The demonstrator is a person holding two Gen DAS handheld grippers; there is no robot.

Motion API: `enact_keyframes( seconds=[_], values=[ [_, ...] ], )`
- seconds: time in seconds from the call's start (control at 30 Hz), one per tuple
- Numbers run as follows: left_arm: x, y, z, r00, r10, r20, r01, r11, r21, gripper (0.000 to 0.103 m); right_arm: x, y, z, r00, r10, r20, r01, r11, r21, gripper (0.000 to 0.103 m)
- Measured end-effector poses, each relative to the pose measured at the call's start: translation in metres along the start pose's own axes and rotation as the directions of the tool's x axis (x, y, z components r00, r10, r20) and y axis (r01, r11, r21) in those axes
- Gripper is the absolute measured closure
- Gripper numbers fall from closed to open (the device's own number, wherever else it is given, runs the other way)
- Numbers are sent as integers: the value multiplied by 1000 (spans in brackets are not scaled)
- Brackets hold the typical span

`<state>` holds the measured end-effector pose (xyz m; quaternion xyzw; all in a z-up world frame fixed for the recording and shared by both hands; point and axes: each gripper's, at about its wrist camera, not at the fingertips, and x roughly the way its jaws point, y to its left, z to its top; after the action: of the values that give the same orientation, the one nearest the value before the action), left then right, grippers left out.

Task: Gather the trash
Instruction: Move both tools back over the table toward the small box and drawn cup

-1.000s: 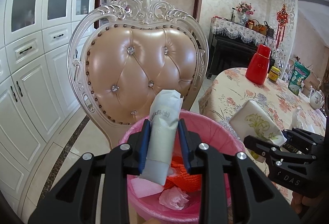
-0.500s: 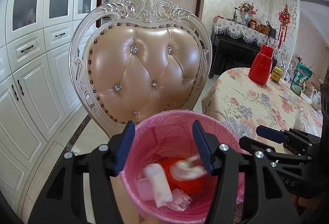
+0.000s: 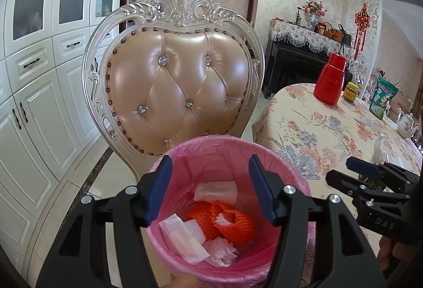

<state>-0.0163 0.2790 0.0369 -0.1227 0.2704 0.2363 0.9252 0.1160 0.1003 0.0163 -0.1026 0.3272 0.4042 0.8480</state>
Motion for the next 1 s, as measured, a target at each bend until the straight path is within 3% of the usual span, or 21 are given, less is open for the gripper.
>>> enact_keyframes(
  seconds=[0.17,1.0],
  values=[
    [-4,-14,-4,1000,-24,0,24,1000,4,41,-18,-19,-9,999,-35,19,35,999,23,37],
    [-3,-158,-29,981,-185,-51,190,973,132,38,-114,-166,-68,967,-250,52,239,957,162,35]
  ],
)
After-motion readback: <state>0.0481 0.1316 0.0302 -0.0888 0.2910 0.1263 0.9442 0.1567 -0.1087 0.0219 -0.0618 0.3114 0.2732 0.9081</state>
